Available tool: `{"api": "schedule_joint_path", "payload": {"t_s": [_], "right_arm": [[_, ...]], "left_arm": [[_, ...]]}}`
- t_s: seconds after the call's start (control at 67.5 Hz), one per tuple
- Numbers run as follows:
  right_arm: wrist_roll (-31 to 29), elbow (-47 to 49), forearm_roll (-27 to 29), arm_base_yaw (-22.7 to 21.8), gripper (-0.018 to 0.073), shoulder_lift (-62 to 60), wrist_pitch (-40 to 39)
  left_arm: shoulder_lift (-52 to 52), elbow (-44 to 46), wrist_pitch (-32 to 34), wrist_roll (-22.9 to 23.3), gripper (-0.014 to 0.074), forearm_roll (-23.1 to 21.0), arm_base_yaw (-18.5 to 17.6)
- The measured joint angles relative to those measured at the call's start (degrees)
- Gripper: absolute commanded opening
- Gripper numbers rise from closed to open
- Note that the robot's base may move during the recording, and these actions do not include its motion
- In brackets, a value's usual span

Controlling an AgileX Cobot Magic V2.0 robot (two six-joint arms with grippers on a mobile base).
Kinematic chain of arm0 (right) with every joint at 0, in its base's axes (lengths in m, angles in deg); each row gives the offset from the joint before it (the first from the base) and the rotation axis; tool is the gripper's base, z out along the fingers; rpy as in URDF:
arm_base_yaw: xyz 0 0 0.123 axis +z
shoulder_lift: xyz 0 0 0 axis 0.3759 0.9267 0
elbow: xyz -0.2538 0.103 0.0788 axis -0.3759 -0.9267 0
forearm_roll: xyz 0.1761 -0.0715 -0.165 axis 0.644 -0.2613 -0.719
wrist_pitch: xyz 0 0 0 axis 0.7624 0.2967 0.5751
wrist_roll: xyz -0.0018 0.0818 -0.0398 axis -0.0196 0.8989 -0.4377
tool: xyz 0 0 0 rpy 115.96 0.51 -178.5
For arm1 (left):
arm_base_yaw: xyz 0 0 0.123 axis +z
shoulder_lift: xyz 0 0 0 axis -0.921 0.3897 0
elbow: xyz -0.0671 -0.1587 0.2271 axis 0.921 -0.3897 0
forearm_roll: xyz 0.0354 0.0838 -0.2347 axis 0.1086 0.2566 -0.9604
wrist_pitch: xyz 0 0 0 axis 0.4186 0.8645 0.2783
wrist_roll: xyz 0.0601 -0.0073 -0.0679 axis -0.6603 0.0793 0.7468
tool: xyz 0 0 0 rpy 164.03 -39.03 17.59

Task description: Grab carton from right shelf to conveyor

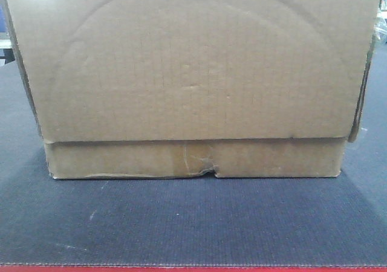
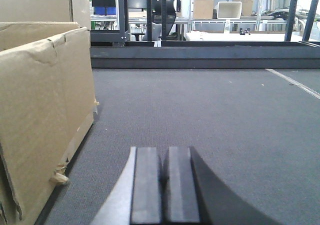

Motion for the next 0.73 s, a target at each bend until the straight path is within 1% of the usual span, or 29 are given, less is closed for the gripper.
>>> {"api": "schedule_joint_path", "payload": {"t_s": [0.726], "right_arm": [[-0.1, 0.0, 0.0, 0.0, -0.0069, 0.0, 0.0]], "left_arm": [[0.0, 0.0, 0.0, 0.0, -0.0007, 0.0, 0.0]]}}
